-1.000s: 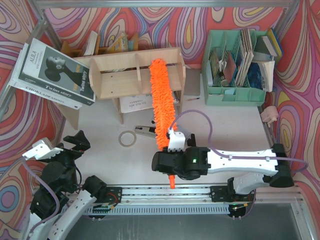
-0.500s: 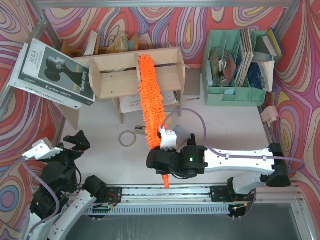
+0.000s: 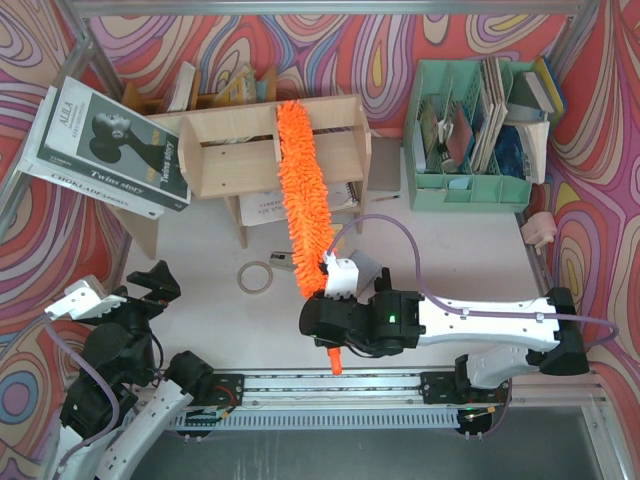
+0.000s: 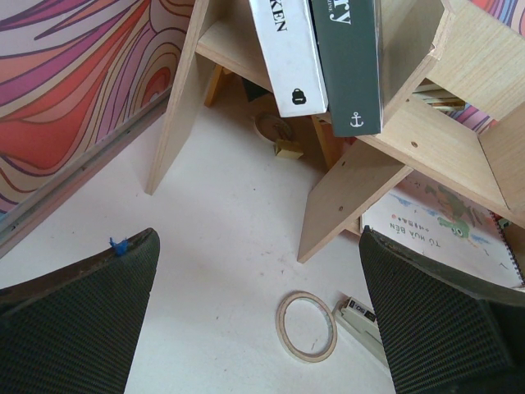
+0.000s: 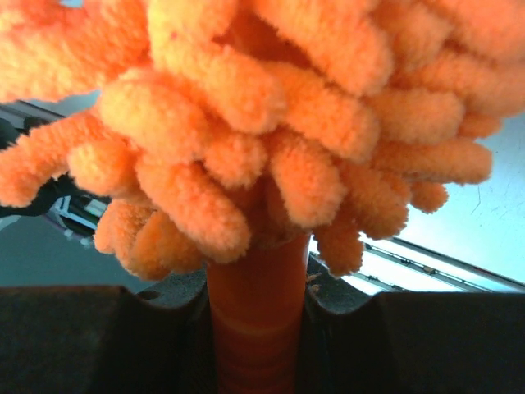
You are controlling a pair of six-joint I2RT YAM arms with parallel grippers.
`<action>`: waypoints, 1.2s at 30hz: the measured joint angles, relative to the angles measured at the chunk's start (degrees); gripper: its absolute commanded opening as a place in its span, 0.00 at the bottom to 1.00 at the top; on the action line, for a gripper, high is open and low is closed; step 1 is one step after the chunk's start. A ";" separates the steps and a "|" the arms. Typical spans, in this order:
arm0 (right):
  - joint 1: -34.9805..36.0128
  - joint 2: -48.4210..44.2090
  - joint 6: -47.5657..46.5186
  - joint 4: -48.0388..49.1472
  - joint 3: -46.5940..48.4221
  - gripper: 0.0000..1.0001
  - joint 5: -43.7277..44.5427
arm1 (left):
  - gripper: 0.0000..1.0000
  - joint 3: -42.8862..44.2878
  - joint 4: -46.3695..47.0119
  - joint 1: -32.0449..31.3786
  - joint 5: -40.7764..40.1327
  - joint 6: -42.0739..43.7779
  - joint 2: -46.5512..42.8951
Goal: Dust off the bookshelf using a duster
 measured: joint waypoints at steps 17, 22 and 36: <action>0.02 -1.55 3.06 -0.87 -6.32 0.00 -0.44 | 0.98 0.00 0.00 0.00 0.02 0.00 0.00; 0.00 -3.37 2.05 -1.07 -3.56 0.00 0.74 | 0.98 0.00 0.00 0.00 0.02 0.00 0.00; 0.00 0.26 1.31 1.60 -3.48 0.00 -0.24 | 0.98 0.00 0.00 0.00 0.02 0.00 0.00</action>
